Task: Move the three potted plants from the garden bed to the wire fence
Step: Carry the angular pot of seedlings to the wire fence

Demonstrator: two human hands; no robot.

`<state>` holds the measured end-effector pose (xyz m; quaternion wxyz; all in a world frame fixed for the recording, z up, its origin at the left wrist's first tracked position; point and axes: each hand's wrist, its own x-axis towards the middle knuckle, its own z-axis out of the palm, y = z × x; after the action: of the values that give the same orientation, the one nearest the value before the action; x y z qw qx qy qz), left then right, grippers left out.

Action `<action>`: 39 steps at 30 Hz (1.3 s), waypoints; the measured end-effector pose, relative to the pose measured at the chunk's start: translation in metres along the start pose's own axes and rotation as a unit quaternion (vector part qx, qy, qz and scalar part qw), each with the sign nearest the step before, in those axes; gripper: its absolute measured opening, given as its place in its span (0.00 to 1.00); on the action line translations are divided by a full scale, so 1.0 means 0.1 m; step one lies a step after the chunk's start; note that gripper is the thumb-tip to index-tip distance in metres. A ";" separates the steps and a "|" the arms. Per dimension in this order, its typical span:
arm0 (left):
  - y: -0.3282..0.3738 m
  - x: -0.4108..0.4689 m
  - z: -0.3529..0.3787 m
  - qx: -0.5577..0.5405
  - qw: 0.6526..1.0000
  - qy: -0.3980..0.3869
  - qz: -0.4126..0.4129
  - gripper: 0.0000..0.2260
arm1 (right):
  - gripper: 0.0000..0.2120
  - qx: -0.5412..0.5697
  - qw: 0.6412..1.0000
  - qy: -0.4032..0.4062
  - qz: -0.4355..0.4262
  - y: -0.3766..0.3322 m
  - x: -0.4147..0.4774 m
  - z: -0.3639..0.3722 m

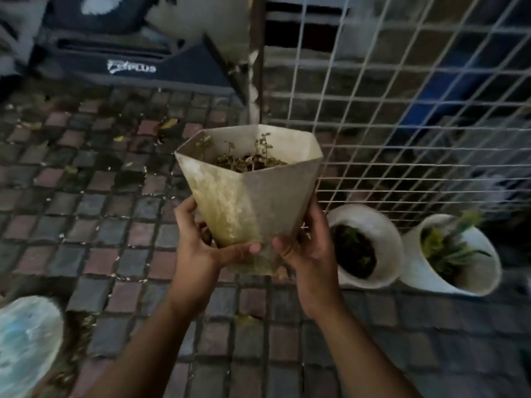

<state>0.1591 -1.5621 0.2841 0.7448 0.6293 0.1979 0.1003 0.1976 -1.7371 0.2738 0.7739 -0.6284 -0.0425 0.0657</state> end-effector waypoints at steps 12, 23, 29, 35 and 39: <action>-2.96 0.27 -0.38 0.009 0.996 0.083 0.016 0.49 | 0.38 0.058 0.997 -0.033 0.039 3.00 0.02 -0.55; -3.78 0.46 -0.32 -0.021 0.996 0.079 0.040 0.47 | 0.33 0.090 0.995 -0.018 0.029 3.71 0.32 -0.82; -3.89 0.53 -0.28 0.001 0.998 0.039 0.047 0.42 | 0.26 0.094 0.993 -0.024 0.067 3.63 0.46 -0.90; -4.04 0.60 -0.27 0.054 0.997 -0.006 0.059 0.41 | 0.11 0.123 0.989 -0.004 0.082 3.67 0.30 -1.06; -3.98 0.73 -0.25 0.097 0.992 -0.032 0.071 0.43 | 0.25 0.089 0.994 0.033 0.060 3.54 0.30 -1.00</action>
<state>0.1747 -1.5851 -0.1206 0.6768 0.7143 0.1374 0.1134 0.2251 -1.7575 -0.0939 0.8223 -0.5605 0.0267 0.0945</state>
